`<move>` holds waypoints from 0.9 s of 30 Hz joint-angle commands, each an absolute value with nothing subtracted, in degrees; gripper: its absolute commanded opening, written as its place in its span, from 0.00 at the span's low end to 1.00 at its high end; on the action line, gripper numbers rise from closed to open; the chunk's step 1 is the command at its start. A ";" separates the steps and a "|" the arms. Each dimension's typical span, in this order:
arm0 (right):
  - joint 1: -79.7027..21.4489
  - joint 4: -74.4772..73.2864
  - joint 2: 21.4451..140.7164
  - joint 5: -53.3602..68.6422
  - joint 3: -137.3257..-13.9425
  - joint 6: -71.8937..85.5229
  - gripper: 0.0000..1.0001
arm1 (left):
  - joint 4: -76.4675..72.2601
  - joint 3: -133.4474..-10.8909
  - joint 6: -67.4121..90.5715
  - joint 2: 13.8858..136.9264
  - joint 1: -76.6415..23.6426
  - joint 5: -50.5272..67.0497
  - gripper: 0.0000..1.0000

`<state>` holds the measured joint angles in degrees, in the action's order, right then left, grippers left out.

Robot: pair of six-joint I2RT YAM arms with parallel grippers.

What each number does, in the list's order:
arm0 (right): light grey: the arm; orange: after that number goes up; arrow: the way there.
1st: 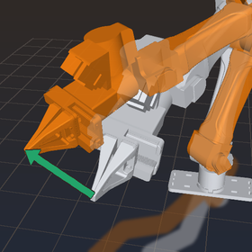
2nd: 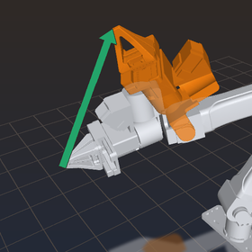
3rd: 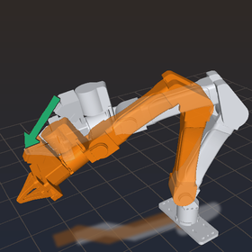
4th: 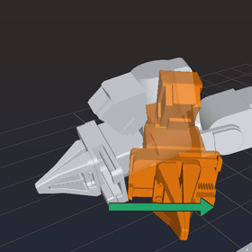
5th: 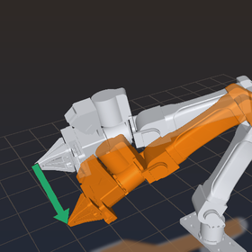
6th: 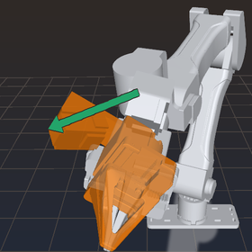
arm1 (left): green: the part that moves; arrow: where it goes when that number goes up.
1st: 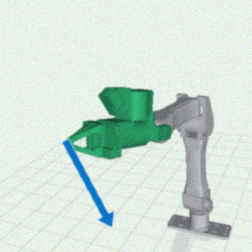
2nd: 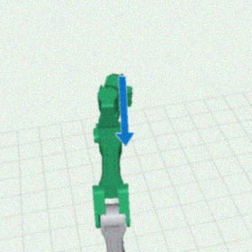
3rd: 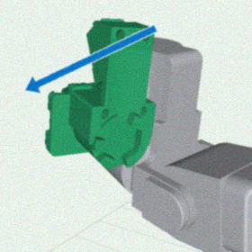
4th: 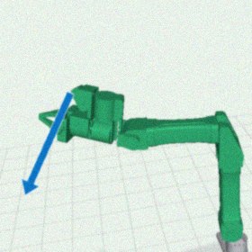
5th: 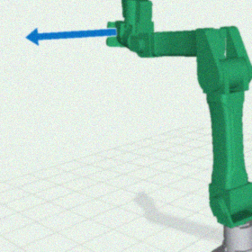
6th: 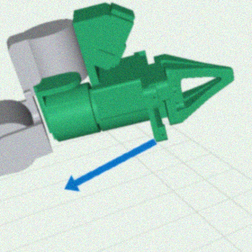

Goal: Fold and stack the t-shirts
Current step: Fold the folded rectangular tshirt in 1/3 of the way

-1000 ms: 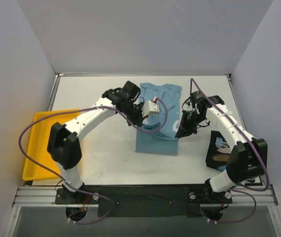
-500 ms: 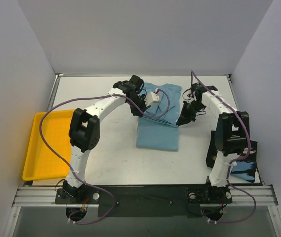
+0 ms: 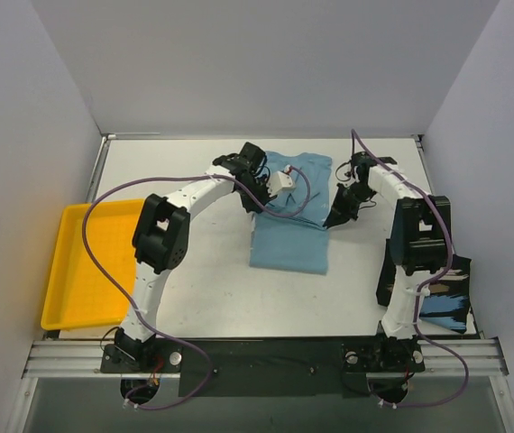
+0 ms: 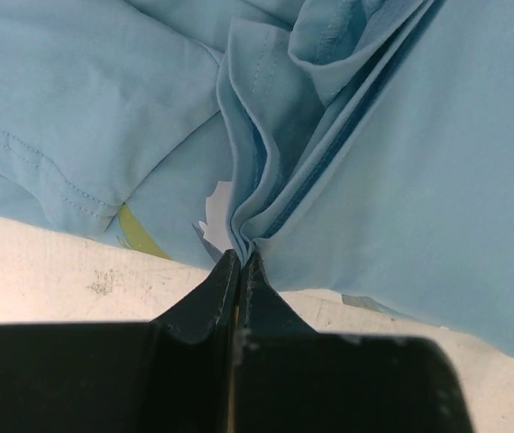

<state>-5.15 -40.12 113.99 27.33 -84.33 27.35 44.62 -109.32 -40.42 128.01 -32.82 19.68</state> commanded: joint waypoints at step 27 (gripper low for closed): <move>-12.83 -32.26 119.78 26.10 -89.98 27.15 0.00 | 49.04 -113.39 -35.06 125.85 -30.41 30.83 0.15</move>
